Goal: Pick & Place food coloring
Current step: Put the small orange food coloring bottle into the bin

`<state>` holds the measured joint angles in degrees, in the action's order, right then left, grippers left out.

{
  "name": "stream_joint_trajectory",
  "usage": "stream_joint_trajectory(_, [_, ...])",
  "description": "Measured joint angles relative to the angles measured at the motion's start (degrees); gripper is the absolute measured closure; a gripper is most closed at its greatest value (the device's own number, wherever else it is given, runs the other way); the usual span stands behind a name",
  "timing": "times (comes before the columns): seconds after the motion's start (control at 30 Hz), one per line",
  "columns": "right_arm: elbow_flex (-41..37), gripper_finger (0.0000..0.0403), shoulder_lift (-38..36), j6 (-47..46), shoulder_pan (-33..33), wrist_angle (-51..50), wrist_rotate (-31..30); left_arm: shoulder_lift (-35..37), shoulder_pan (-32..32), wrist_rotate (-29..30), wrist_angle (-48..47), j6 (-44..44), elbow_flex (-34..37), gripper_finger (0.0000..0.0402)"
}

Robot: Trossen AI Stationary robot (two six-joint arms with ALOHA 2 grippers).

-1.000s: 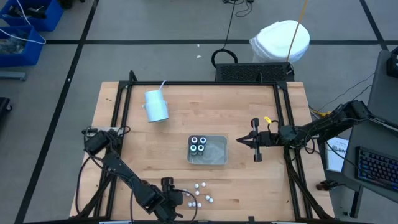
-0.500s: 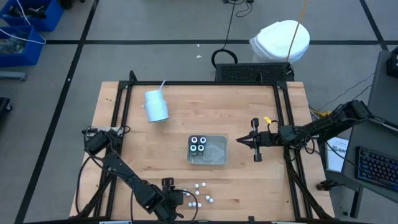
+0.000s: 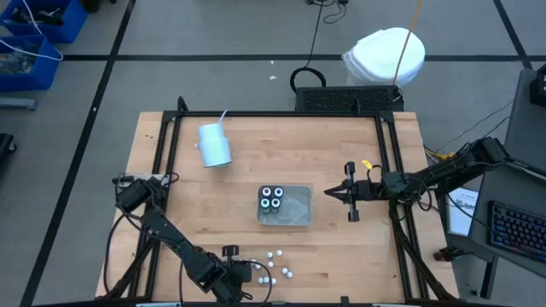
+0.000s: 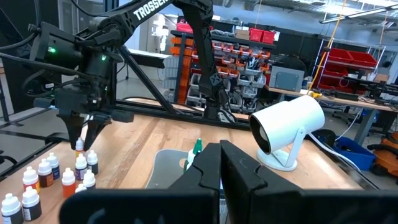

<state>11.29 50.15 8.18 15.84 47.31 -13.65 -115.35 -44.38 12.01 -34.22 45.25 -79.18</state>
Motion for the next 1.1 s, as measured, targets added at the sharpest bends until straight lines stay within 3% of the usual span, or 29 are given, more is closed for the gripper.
stream_joint_trajectory(0.6, [0.00, 0.0403, 0.00, -0.01, 0.00, -0.06, 0.00, 4.73, 3.31, -3.14, 1.76, -0.68, -1.93, 0.0320])
stream_joint_trajectory(0.8, [0.00, 0.0403, 0.00, 0.00, 0.00, -0.04, 0.00, 5.60, 6.91, -1.53, -0.22, -9.74, -9.49, 0.0320])
stream_joint_trajectory(1.1, [0.00, 0.0403, -0.01, 0.00, 0.00, -0.08, 0.00, 5.31, 20.01, -1.51, -1.80, -22.39, -19.67, 0.0320])
